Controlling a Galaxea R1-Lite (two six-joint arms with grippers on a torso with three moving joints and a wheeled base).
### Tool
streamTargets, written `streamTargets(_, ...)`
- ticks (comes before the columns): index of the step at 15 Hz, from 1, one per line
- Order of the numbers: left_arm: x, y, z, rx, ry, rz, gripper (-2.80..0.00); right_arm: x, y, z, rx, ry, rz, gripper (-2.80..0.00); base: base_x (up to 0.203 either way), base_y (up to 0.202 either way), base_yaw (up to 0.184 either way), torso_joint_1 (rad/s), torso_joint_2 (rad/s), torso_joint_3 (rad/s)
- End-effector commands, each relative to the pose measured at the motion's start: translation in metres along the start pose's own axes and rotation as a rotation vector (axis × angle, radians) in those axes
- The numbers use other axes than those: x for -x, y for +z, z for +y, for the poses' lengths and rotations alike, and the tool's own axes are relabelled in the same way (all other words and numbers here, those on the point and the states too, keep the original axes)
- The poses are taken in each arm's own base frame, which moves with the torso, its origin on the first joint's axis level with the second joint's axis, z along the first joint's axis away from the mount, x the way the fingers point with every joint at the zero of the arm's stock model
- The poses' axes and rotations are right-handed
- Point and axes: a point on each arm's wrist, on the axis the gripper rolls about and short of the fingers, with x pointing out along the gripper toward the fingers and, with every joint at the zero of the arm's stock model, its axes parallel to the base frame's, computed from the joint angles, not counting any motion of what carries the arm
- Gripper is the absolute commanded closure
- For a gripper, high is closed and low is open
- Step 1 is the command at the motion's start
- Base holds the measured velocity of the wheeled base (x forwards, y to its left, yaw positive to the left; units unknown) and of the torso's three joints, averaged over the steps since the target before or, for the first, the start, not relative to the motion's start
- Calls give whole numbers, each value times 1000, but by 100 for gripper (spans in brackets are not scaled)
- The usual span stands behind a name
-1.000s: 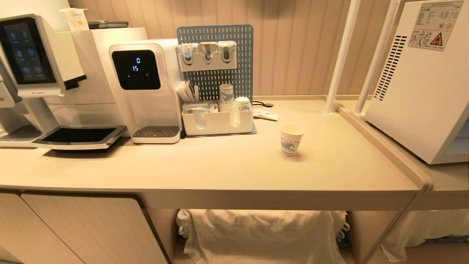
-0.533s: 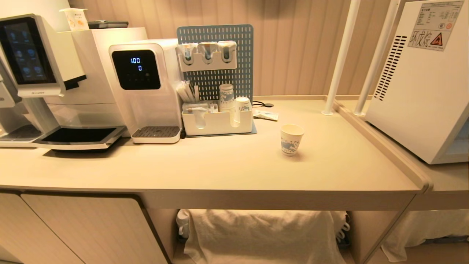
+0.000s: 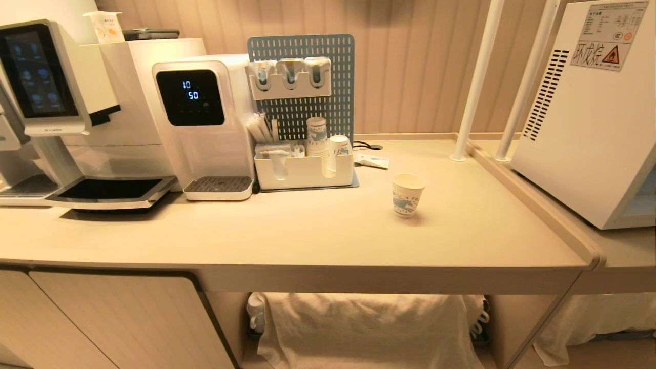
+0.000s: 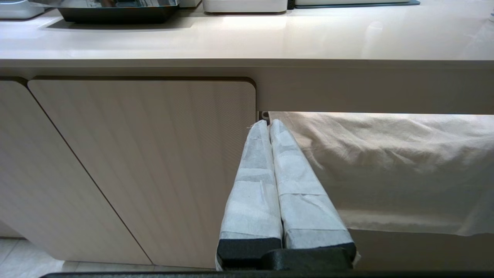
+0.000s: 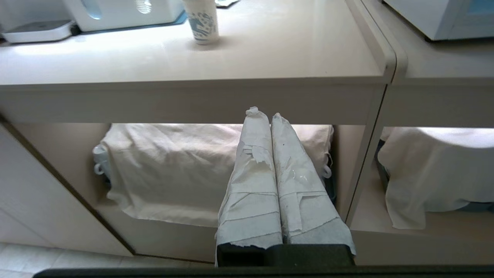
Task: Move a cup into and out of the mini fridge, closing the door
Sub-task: Put the paper cup in the freezer
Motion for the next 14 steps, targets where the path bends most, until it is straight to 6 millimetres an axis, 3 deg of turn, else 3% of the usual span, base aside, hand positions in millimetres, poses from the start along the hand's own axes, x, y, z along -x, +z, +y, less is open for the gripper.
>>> streamTargets(1,0,0,0,-1,0,1,0,6,31,3,-13,30,32,0,0,0,0,0,0,0)
streamTargets(4,0,0,0,0,0,1,0,-15,89,6,-119,111,159,0,0,0,0,0,0,0)
streamTargets(7,0,0,0,1,0,1,0,-56,136,7,-229,238,315,0,0,0,0,0,0,0)
streamTargets(10,0,0,0,1,0,2,0,-111,157,5,-327,336,482,0,0,0,0,0,0,0)
streamTargets(14,0,0,0,0,0,0,0,-191,163,2,-420,408,637,0,0,0,0,0,0,0)
